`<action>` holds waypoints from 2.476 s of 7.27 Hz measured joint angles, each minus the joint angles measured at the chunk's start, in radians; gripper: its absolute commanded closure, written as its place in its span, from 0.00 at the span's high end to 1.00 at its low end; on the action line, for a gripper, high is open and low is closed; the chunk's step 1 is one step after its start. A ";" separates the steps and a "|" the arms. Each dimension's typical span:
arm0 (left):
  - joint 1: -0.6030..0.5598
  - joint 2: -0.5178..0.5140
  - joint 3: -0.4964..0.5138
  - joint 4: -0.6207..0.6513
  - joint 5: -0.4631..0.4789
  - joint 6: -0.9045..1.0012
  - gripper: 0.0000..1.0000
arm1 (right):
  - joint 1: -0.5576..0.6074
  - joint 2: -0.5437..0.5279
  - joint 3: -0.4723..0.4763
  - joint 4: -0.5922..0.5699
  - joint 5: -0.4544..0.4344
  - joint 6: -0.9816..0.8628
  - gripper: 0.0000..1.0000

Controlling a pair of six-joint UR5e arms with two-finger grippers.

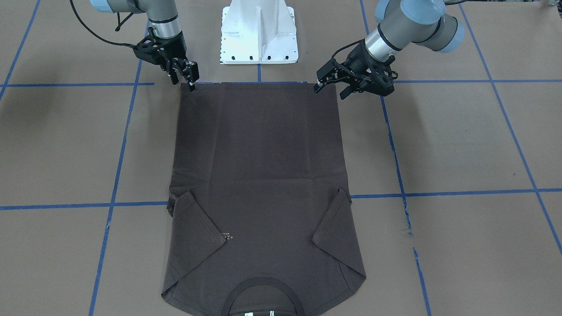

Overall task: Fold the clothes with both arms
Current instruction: 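Move both grippers down to the shirt hem nearest the robot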

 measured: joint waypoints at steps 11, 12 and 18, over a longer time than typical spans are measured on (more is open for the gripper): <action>0.067 0.006 -0.010 0.010 0.074 -0.161 0.98 | -0.011 -0.025 0.045 -0.006 0.030 0.019 0.00; 0.128 0.006 -0.017 0.054 0.174 -0.200 0.98 | -0.011 -0.036 0.064 -0.006 0.039 0.019 0.00; 0.338 0.091 -0.074 0.274 0.456 -0.329 0.78 | -0.010 -0.047 0.079 -0.006 0.046 0.019 0.00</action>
